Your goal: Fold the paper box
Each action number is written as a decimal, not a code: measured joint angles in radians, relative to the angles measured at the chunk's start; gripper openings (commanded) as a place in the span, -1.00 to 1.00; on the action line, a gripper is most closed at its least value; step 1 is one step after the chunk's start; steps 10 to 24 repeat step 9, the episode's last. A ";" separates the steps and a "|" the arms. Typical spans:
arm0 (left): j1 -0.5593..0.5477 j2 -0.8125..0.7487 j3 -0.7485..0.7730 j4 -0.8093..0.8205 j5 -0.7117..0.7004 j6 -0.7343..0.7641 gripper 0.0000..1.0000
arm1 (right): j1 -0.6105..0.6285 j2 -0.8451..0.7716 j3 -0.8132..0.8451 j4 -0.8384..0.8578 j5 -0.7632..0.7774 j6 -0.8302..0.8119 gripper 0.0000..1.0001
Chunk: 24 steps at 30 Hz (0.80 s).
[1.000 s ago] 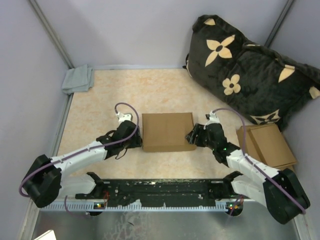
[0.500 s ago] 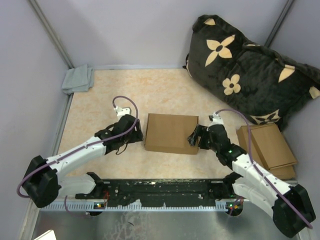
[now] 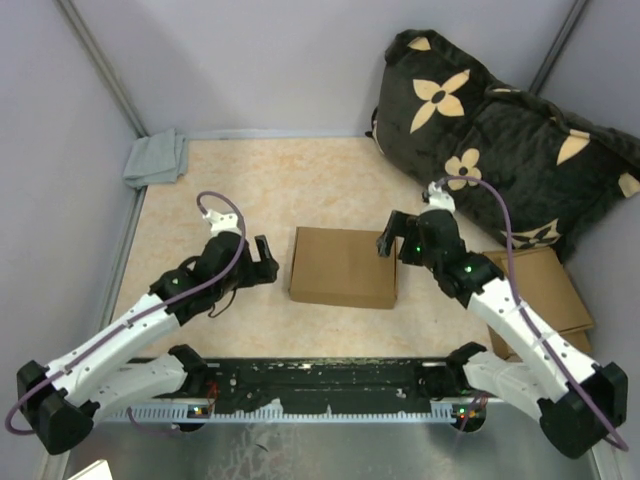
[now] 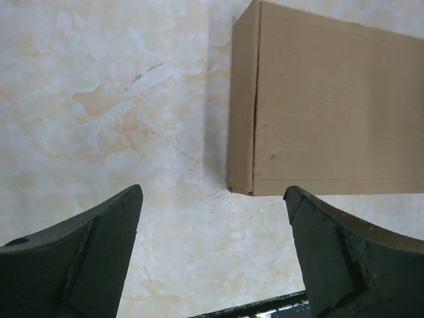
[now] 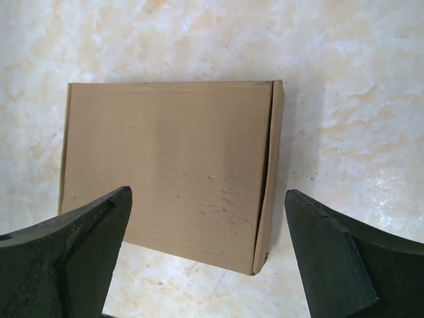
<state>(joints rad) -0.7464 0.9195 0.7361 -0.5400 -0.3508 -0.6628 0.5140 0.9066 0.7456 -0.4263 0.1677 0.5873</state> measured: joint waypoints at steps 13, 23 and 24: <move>0.000 -0.010 0.066 -0.029 -0.037 0.138 0.99 | 0.000 0.121 0.093 -0.078 0.044 -0.068 0.99; 0.000 -0.010 0.066 -0.029 -0.037 0.138 0.99 | 0.000 0.121 0.093 -0.078 0.044 -0.068 0.99; 0.000 -0.010 0.066 -0.029 -0.037 0.138 0.99 | 0.000 0.121 0.093 -0.078 0.044 -0.068 0.99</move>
